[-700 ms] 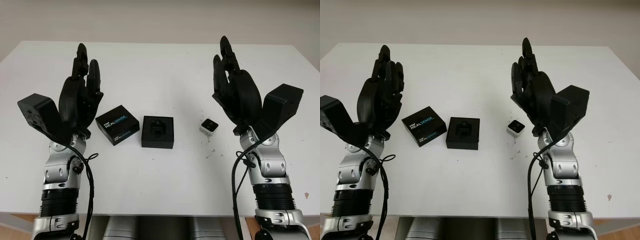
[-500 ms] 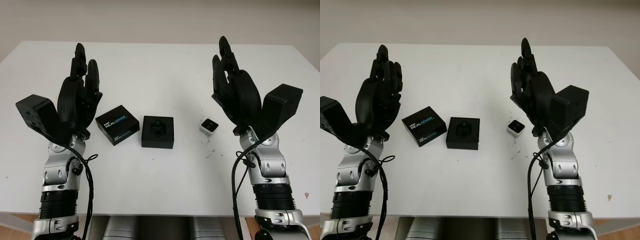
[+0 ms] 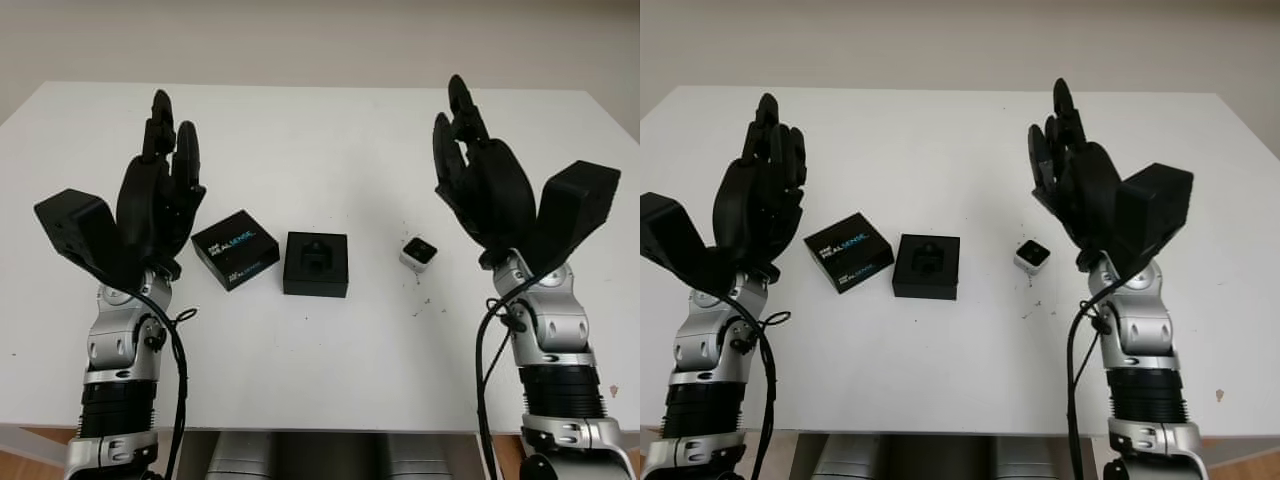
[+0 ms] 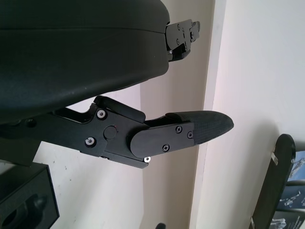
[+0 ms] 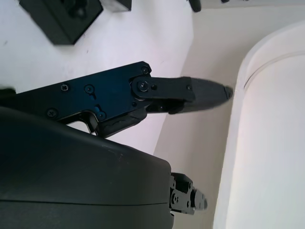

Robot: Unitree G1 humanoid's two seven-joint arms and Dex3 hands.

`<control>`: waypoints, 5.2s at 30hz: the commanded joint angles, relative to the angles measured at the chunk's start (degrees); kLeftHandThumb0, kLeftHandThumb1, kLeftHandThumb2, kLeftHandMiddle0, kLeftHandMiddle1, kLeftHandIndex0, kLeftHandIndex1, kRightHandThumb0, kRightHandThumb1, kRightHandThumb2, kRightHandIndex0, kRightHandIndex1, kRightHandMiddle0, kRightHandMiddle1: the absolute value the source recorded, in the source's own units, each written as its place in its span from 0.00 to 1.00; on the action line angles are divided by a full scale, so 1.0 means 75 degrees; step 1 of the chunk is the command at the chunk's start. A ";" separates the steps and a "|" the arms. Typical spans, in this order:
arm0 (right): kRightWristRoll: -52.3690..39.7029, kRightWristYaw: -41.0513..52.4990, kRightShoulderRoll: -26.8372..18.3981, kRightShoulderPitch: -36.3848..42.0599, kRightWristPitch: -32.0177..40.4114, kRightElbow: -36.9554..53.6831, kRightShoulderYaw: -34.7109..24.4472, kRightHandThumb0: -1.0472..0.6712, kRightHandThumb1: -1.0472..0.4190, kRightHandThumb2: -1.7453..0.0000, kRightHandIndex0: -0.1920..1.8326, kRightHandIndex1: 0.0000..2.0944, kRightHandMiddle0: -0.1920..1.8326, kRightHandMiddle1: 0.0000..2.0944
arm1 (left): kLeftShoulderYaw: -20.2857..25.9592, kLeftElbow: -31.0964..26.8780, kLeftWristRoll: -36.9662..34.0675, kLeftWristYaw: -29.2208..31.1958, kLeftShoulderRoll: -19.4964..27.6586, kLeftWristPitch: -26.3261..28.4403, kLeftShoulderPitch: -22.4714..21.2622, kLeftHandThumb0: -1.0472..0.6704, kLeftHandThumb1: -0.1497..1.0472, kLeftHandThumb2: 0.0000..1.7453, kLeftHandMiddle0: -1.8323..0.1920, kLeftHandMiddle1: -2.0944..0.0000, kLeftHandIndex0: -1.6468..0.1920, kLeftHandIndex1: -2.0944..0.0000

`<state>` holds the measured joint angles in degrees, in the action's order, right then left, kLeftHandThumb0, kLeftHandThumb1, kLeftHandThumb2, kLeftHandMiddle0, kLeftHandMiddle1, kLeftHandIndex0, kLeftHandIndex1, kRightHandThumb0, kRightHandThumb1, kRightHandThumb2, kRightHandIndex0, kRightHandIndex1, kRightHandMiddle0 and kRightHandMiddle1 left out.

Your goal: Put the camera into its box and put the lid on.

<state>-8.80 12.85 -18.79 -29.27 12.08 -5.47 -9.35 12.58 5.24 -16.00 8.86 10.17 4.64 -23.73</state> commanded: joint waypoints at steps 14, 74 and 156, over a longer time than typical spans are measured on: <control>0.2656 0.1411 -0.2643 -0.0819 -0.2140 -0.1088 0.1215 0.35 0.17 0.97 0.31 0.21 0.15 0.35 | -0.0022 -0.0001 -0.0015 0.0121 0.0021 -0.0006 -0.0085 0.18 1.00 0.32 1.00 1.00 1.00 1.00; 0.6710 -0.0377 -0.3694 -0.1700 -0.6735 -0.4350 0.3624 0.48 0.17 0.97 0.38 0.09 0.40 0.03 | -0.0071 0.0067 0.0158 0.0481 0.0265 0.0115 -0.0190 0.19 1.00 0.32 1.00 1.00 1.00 1.00; 0.5215 -0.0630 -0.2910 -0.1217 -0.6179 -0.5458 0.3608 0.40 0.06 0.97 0.29 0.02 0.26 0.75 | 0.0003 0.0169 0.0007 0.0351 0.0209 0.0226 -0.0186 0.22 1.00 0.27 1.00 1.00 1.00 1.00</control>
<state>30.91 8.52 -41.17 -39.17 -33.55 -46.74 18.20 12.33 7.09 -15.57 11.38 11.45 6.17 -24.67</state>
